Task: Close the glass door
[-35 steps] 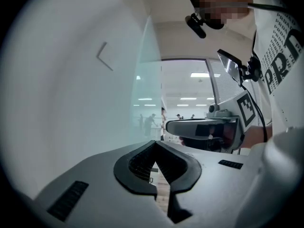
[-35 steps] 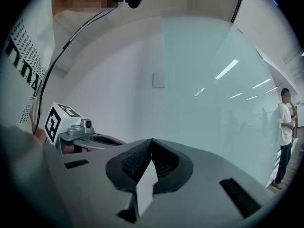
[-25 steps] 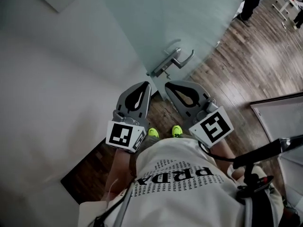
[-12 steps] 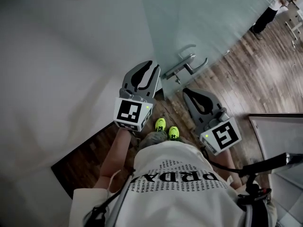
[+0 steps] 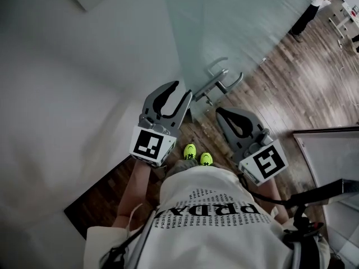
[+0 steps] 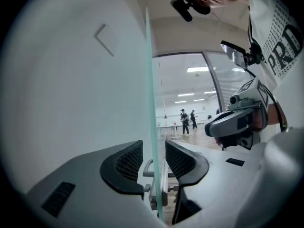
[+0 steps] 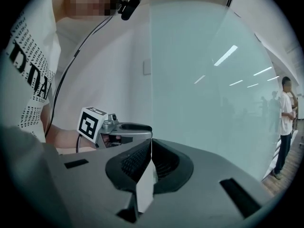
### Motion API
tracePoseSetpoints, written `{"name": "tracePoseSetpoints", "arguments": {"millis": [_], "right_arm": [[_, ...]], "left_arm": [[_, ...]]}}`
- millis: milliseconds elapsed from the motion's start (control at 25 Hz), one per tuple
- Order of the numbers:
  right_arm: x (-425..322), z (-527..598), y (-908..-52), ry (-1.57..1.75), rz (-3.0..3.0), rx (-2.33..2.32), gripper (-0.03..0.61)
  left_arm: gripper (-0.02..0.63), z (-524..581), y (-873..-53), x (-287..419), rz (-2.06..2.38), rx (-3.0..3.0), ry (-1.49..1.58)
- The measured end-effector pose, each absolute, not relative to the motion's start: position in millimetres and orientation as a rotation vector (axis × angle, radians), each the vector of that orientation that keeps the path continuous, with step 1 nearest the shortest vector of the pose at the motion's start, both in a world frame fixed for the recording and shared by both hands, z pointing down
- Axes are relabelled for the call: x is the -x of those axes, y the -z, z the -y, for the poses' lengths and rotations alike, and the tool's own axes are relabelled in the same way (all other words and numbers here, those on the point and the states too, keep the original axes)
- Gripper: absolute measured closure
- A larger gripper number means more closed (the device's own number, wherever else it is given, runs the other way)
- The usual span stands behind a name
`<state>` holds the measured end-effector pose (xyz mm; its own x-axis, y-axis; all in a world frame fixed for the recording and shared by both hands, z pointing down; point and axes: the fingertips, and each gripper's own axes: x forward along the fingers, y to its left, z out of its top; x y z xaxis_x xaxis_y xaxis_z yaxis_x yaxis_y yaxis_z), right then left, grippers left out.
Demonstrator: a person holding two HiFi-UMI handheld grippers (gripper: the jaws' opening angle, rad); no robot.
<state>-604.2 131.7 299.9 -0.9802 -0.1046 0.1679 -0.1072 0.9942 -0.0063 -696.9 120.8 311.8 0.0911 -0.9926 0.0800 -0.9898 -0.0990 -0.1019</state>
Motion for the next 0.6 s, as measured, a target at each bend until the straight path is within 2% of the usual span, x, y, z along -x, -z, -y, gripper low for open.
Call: {"name": "tracePoseSetpoints", "arguments": {"millis": [40, 240, 280, 320, 600], "right_arm": [[604.4, -131.6, -299.8, -0.027, 2.963, -0.163, 0.58], [603.1, -130.4, -290.1, -0.036, 2.958, -0.192, 0.58], [602.1, -129.5, -288.1, -0.032, 2.956, -0.202, 0.58], [601.2, -127.2, -287.1, -0.021, 2.952, -0.218, 0.58], [604.6, -123.1, -268.4, 0.025, 2.948, -0.324, 0.58]], "left_arm": [[0.474, -120.4, -309.6, 694.0, -2.092, 2.312, 0.206], [0.476, -104.3, -305.2, 696.9, -2.129, 2.308, 0.184], [0.488, -102.7, -302.5, 693.8, -2.113, 2.316, 0.179], [0.538, -101.4, -301.1, 691.3, -2.105, 2.32, 0.181], [0.551, -106.1, -285.4, 683.6, -2.054, 2.338, 0.219]]}}
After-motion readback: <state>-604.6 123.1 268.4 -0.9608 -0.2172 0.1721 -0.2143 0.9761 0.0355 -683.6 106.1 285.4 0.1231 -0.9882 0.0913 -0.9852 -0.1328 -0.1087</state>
